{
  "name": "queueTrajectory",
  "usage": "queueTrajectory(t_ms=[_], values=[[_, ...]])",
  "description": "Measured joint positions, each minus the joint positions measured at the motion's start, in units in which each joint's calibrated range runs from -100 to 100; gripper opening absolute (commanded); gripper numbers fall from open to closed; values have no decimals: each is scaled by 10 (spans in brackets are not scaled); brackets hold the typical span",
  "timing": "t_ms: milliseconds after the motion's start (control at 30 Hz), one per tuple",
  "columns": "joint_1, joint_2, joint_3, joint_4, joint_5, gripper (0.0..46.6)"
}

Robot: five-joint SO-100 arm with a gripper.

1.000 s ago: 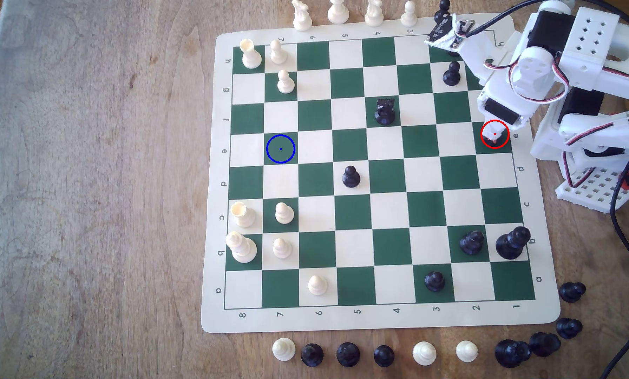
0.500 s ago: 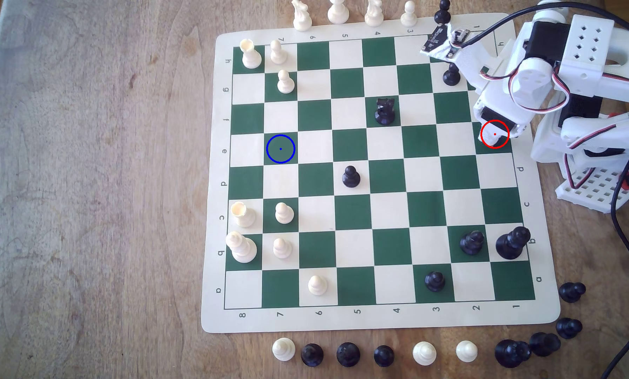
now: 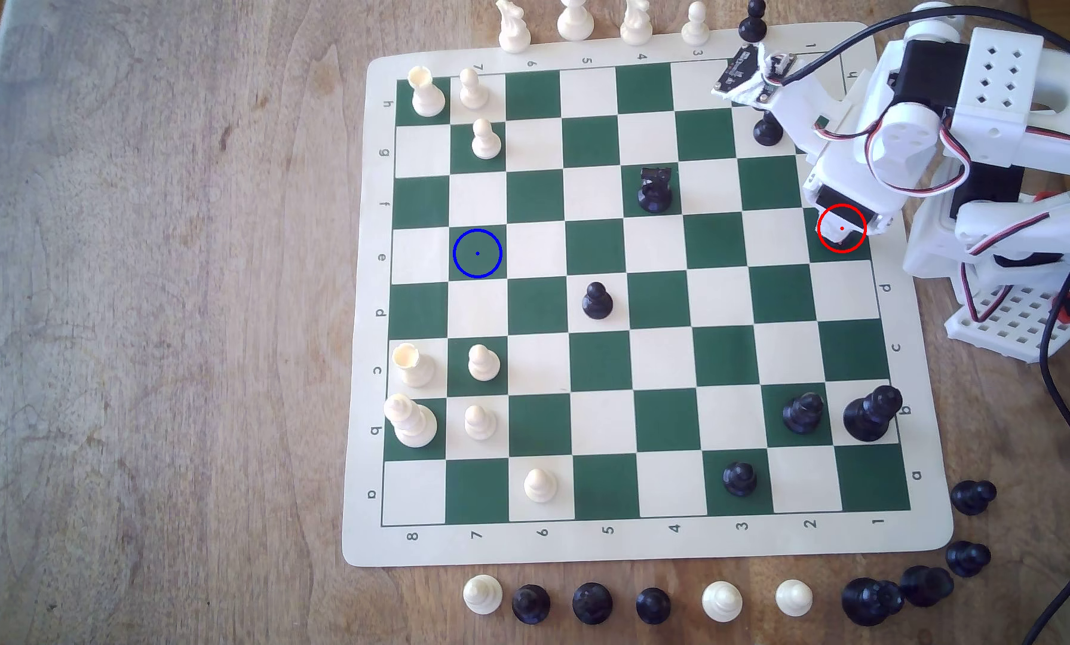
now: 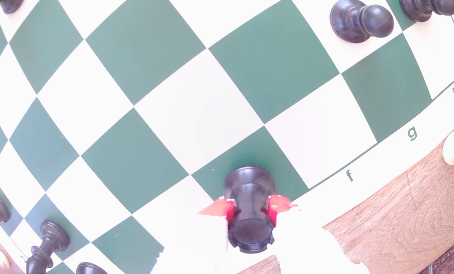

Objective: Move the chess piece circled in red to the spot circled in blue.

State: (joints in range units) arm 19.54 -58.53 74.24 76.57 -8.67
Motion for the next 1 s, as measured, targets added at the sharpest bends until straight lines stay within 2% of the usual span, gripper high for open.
queueTrajectory(t_ms=[367,467,667,867,1000], values=[[-4,1,-36,45,7,3],[-7,13,-101,73,5,2],[-56,69,-229,134,-5,2],[-97,191,-456,158,-5,2],[-116,270,-559,167,-5,2]])
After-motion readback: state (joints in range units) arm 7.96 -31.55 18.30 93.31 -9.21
